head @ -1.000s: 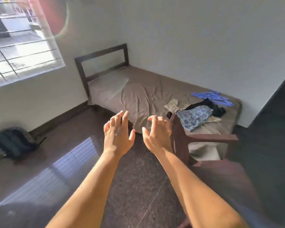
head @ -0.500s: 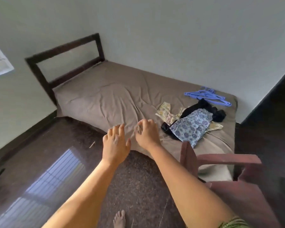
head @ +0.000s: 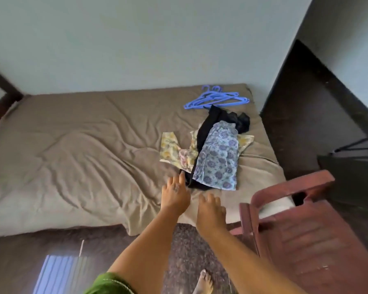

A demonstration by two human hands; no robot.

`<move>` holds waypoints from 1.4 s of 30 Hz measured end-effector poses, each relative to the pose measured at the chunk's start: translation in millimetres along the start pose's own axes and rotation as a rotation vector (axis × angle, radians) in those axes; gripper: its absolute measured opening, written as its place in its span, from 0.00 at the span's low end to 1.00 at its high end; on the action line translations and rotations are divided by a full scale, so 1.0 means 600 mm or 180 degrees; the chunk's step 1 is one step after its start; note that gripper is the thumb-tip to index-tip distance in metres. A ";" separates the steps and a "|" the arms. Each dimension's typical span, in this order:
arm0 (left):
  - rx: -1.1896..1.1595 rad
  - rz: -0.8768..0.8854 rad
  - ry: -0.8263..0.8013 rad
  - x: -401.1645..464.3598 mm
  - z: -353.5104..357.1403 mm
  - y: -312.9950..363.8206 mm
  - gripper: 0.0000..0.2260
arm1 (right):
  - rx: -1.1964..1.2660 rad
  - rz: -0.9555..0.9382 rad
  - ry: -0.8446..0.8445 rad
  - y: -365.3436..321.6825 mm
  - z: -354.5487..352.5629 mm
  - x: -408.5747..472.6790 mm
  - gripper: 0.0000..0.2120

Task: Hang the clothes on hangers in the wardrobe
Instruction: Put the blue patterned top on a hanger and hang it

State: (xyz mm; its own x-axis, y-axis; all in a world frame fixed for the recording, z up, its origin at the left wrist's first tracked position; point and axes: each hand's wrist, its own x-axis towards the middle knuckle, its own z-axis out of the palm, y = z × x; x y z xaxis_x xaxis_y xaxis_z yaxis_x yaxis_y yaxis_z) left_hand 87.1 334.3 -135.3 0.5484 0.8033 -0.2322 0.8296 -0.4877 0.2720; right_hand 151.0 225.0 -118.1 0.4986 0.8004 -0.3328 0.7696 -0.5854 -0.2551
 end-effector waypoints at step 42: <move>-0.5247 -0.1284 -0.0714 0.535 -0.446 -0.172 0.19 | 0.5197 0.0047 0.0053 -0.343 -0.313 0.639 0.15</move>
State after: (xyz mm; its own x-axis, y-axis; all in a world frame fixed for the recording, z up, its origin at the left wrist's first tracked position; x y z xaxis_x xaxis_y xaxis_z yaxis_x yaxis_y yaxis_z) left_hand 149.1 733.9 11.7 0.4697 0.6474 -0.6001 0.0100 0.6759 0.7370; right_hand 258.7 676.8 -22.7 0.5141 0.7887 -0.3372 -0.4449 -0.0910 -0.8910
